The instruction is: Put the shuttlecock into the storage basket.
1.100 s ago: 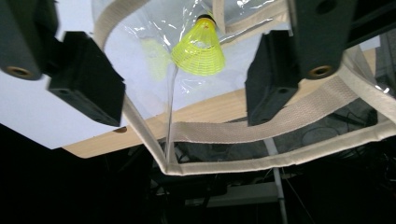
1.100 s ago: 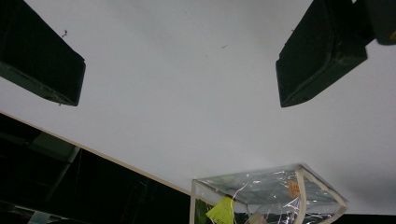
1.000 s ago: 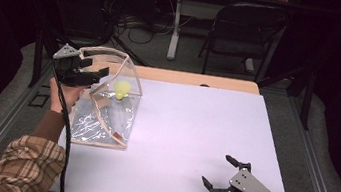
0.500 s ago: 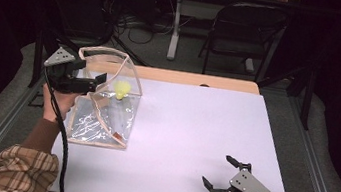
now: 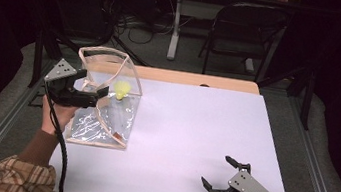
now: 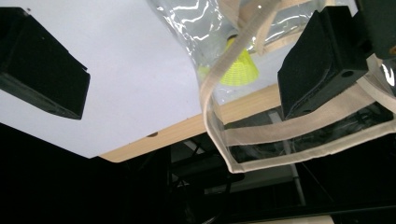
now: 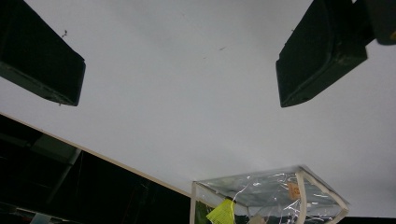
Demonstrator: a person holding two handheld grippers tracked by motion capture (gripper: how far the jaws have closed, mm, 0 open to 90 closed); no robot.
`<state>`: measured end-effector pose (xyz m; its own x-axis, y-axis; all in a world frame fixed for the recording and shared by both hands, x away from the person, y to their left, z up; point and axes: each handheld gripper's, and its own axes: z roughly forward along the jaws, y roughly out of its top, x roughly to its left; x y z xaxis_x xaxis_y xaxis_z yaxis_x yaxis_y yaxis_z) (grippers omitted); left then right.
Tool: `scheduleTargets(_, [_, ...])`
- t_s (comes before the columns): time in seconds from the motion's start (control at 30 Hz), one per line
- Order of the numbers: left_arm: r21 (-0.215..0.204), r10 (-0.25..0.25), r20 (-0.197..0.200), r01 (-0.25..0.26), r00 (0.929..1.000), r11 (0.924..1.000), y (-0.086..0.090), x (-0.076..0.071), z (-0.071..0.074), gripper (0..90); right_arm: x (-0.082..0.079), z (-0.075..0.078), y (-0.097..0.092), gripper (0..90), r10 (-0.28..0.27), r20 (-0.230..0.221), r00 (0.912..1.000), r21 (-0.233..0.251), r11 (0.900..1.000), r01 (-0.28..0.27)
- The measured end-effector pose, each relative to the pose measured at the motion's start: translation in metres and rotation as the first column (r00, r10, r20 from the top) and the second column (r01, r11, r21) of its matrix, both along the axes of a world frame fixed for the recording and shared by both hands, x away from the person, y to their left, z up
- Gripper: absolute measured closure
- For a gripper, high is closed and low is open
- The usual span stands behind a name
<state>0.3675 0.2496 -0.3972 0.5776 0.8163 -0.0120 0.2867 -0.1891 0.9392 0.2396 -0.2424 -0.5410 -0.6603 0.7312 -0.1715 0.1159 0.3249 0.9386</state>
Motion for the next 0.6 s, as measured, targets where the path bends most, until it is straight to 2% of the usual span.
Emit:
scheduleTargets(0.2, [-0.007, -0.012, 0.002, 0.012, 0.9999, 0.9999, -0.002, -0.011, -0.006, 0.8, 0.0, 0.0, 0.0, 0.9, -0.002, -0.003, 1.0, -0.002, 1.0, 0.002])
scheduleTargets(0.43, [-0.002, -0.023, 0.021, 0.023, 0.9995, 0.9997, -0.004, -0.028, -0.016, 0.2, -0.001, 0.0, 0.0, 0.9, 0.001, 0.002, 1.0, -0.003, 1.0, -0.001])
scheduleTargets(0.6, [-0.019, -0.037, 0.028, 0.037, 0.9989, 0.9991, -0.004, -0.039, -0.025, 0.1, 0.0, 0.0, 0.001, 0.9, 0.002, -0.001, 1.0, -0.003, 1.0, -0.002])
